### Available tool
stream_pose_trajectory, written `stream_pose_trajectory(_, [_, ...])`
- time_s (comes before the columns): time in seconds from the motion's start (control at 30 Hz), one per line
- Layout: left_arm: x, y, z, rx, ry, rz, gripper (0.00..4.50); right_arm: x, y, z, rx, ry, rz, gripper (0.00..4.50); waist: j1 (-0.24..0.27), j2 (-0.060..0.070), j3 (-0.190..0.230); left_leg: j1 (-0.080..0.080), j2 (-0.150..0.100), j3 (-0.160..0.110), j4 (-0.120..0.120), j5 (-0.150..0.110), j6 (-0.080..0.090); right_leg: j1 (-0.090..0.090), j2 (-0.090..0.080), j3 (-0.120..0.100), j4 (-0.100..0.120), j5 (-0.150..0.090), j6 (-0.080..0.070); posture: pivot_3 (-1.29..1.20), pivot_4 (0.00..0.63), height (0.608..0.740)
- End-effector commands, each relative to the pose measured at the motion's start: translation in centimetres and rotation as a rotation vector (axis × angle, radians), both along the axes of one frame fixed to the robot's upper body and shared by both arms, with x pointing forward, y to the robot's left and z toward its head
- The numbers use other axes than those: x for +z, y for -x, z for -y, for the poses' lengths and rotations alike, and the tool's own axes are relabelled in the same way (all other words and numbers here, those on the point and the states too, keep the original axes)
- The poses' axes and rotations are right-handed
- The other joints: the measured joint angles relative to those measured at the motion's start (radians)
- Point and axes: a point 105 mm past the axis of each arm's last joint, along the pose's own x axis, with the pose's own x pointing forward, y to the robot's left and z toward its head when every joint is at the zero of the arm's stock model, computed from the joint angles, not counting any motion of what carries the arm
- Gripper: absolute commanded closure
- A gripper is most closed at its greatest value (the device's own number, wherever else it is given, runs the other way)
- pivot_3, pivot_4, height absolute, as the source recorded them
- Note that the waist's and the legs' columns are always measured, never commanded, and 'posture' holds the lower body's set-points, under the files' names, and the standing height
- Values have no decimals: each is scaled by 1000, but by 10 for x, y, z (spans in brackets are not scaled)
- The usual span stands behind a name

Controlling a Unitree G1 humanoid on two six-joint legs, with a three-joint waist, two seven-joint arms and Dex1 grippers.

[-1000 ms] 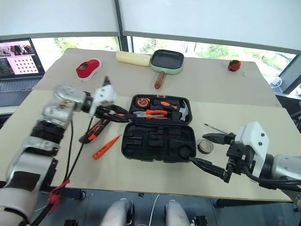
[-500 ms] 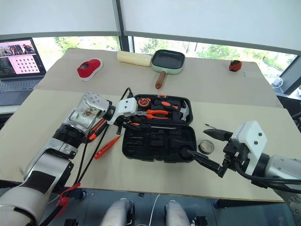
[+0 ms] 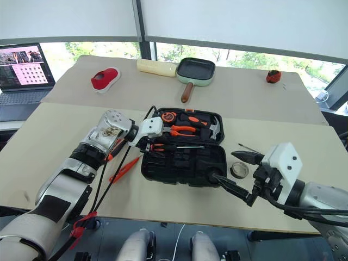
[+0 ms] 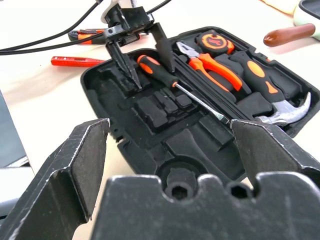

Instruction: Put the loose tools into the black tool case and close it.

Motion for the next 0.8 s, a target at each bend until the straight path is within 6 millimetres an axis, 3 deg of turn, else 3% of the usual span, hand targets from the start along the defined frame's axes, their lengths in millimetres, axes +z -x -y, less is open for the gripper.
stream_pose_trajectory(0.03, [38,-4,8,-27,65,95,34,8,4,-4,15,-4,47,0,0,0,0,0,0,0,0,0,0,0,0,0,0,0,0,0,150,740])
stream_pose_trajectory(0.07, [40,-4,9,-32,72,97,34,8,4,-4,16,-5,47,0,0,0,0,0,0,0,0,0,0,0,0,0,0,0,0,0,150,740])
stream_pose_trajectory(0.1, [43,-4,11,-32,80,100,448,8,4,-4,17,-5,46,0,0,0,0,0,0,0,0,0,0,0,0,0,0,0,0,0,150,740])
stream_pose_trajectory(0.17, [43,-6,13,-33,82,108,853,8,3,-4,19,-4,46,0,0,0,0,0,0,0,0,0,0,0,0,0,0,0,0,0,150,740])
stream_pose_trajectory(0.47, [26,-18,14,13,33,133,4296,8,2,-4,16,-5,48,0,0,0,0,0,-1,-1,0,0,0,0,0,0,0,0,0,0,150,740])
stream_pose_trajectory(0.5, [24,-18,14,11,27,130,4450,7,2,-4,15,-5,46,0,0,0,0,0,-1,-1,0,0,0,0,0,0,0,0,0,0,150,740])
stream_pose_trajectory(0.8, [-10,-12,11,-58,-116,149,4450,5,0,-2,4,-12,38,0,1,0,0,1,-1,-1,0,0,0,2,0,0,0,0,0,0,150,740])
